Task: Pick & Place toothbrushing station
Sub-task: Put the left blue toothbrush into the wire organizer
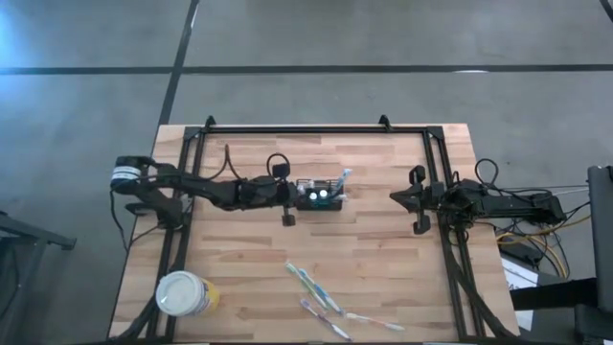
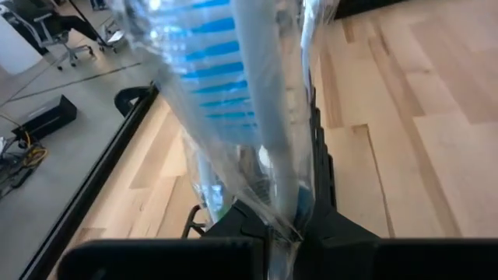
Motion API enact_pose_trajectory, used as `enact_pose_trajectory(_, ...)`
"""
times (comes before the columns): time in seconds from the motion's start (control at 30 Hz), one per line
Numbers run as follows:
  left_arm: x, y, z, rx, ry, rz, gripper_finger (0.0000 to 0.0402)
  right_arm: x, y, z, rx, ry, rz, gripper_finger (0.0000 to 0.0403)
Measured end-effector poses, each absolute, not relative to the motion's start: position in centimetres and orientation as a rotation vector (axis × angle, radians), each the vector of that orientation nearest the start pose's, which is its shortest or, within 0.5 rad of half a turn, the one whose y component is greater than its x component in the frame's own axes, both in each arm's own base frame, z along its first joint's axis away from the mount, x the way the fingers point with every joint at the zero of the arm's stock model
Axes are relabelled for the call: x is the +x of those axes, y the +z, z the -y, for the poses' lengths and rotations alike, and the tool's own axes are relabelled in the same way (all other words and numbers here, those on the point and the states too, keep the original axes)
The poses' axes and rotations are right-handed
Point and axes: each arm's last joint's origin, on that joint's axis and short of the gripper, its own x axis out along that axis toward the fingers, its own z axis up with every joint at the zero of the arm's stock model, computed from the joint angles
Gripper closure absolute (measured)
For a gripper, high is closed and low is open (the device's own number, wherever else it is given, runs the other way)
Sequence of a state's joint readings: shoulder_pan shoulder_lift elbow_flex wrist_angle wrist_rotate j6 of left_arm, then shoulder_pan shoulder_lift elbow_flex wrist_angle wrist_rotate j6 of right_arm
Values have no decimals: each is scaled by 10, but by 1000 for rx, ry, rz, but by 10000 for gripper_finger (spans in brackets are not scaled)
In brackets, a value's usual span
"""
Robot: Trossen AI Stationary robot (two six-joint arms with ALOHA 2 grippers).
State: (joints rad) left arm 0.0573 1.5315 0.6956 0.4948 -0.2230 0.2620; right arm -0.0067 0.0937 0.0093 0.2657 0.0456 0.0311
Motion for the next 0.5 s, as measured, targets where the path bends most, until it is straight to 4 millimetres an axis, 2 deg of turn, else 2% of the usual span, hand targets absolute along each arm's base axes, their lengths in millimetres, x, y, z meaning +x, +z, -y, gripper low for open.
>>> enact_pose_trajectory(0.23, 314, 178, -26, 304, 229, -412, 379, 101, 185, 2, 35, -49, 182, 390)
enact_pose_trajectory(0.5, 315, 177, -27, 311, 230, -411, 368, 102, 185, 2, 37, -49, 180, 390)
